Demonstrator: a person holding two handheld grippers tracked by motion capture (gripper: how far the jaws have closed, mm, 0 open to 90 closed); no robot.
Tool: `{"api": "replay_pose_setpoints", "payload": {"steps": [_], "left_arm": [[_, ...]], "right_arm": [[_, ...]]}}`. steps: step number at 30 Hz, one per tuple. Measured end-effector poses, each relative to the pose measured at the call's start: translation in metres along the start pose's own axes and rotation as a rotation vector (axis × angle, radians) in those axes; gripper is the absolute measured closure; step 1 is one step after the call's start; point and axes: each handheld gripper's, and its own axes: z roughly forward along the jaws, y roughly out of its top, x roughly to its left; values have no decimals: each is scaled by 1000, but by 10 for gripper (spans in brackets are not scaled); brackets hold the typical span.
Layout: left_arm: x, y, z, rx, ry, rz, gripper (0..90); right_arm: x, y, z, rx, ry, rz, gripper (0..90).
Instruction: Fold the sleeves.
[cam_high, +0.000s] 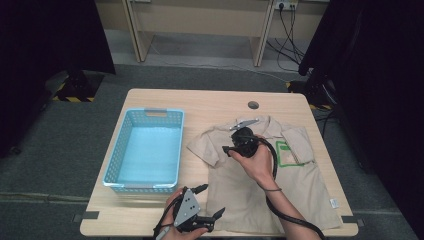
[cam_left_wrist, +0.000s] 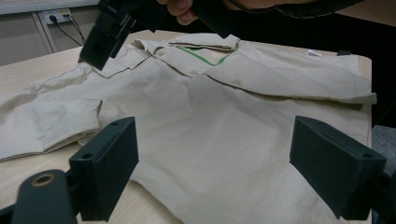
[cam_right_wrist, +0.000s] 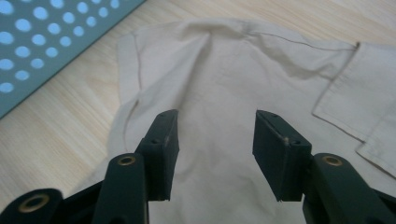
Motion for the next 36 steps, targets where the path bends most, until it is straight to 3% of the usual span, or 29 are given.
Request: {"api": "replay_pose_setpoints", "payload": {"steps": [13, 27, 36], "left_arm": [[0, 0, 0, -2, -1, 2, 147], [0, 0, 0, -4, -3, 5, 147], [0, 0, 0, -5, -4, 3, 147]], "right_arm": [[32, 16, 18, 31, 48, -98, 627], [57, 25, 46, 74, 86, -142, 643], [61, 20, 67, 129, 84, -144, 646]]}}
